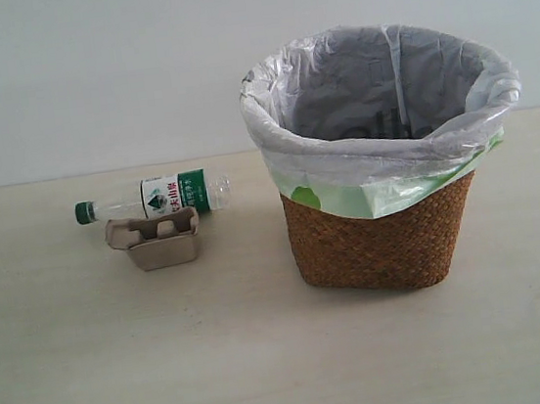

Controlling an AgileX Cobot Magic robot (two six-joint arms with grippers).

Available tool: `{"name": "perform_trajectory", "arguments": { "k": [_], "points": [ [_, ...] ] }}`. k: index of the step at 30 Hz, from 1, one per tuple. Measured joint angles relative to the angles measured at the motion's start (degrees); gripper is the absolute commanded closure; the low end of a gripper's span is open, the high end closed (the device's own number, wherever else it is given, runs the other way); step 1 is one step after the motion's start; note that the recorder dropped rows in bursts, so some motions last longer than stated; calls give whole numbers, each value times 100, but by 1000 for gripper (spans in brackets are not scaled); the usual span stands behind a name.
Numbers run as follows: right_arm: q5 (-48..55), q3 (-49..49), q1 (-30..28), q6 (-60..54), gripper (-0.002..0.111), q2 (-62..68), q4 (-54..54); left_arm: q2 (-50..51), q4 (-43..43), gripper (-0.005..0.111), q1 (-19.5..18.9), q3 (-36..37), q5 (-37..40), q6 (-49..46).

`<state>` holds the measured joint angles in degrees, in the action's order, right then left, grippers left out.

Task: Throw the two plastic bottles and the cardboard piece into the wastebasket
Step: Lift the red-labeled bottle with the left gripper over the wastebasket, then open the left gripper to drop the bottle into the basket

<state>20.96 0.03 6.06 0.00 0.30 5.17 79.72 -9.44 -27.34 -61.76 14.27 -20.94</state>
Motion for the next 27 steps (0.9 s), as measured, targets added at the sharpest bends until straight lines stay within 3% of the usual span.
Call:
{"name": "perform_trajectory", "arguments": {
  "k": [3,6,9,12,15,17,18,19,21,23,27],
  "points": [
    [0,0,0,0,108,0,0,233,24,103,59,12,265,121],
    [0,0,0,0,108,0,0,489,24,103,485,90,426,132],
    [0,0,0,0,108,0,0,748,24,103,1299,114,477,132],
    [0,0,0,0,108,0,0,1037,-124,103,2368,-68,519,132],
    [0,0,0,0,108,0,0,1218,-494,99,3516,-837,571,104],
    [0,0,0,0,108,0,0,1309,-926,78,4383,-1636,544,-158],
    [0,0,0,0,108,0,0,1332,-1099,60,4683,-1982,501,-343],
    [0,0,0,0,108,0,0,1412,-1355,24,5102,-2491,463,-627],
    [0,0,0,0,108,0,0,1680,-1593,-2,5876,-3423,218,-1129],
    [0,0,0,0,108,0,0,2091,-1468,-1,6156,-3887,-10,-1135],
    [0,0,0,0,108,0,0,2516,-937,-1,6097,-3949,55,-842]
  ]
}}
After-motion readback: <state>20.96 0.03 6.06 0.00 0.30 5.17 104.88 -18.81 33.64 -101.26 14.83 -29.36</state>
